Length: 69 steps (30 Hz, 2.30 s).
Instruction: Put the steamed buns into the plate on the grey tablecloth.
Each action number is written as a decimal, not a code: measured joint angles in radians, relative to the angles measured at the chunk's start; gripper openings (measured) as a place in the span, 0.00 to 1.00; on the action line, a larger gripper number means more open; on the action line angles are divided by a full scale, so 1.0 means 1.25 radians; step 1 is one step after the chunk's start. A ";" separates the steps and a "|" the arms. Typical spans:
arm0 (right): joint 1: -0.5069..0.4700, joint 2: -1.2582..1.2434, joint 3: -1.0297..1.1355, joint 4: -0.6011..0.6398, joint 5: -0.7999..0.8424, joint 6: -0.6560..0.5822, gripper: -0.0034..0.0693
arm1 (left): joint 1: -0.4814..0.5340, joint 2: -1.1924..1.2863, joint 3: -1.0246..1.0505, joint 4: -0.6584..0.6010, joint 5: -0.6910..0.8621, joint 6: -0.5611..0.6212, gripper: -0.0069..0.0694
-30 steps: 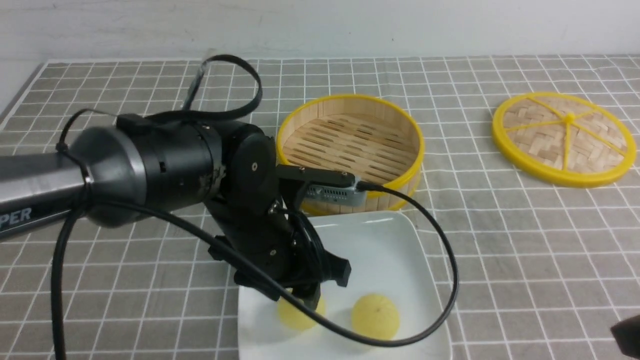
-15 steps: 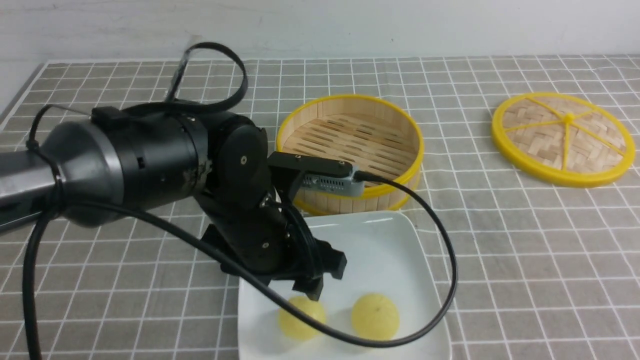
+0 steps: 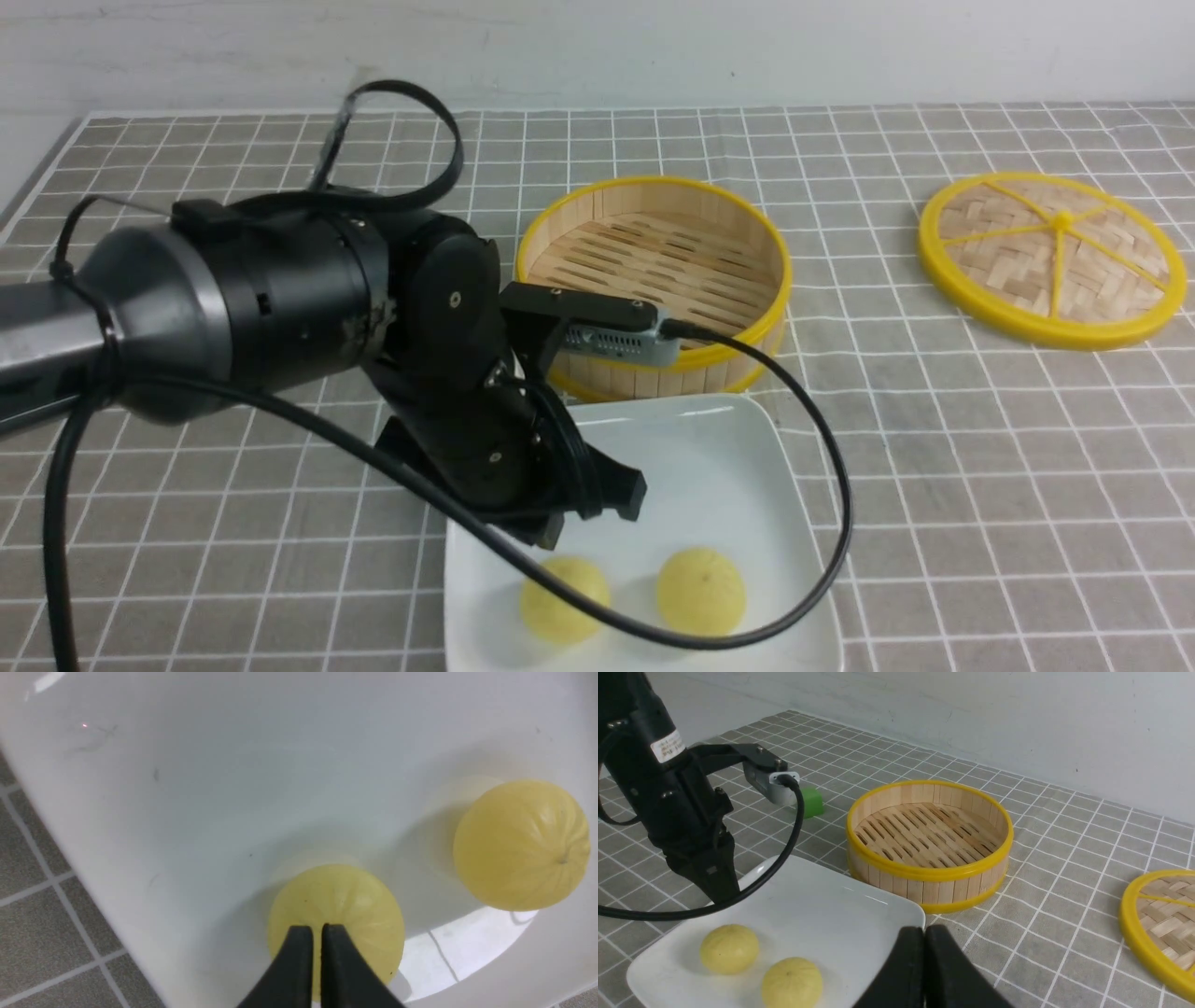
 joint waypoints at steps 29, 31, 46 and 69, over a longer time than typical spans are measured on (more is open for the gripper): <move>-0.398 -0.182 0.311 0.079 -0.100 -0.001 0.10 | 0.000 -0.198 0.000 0.055 0.023 0.000 0.10; -0.457 -0.221 0.352 0.102 -0.101 -0.001 0.11 | 0.000 -0.237 0.000 0.075 0.046 0.000 0.10; -0.602 -0.252 0.412 0.174 -0.090 -0.001 0.12 | 0.000 -0.535 0.001 0.126 0.147 0.000 0.10; -0.602 -0.252 0.410 0.189 -0.073 -0.105 0.15 | 0.000 -0.636 0.002 0.172 0.245 -0.040 0.12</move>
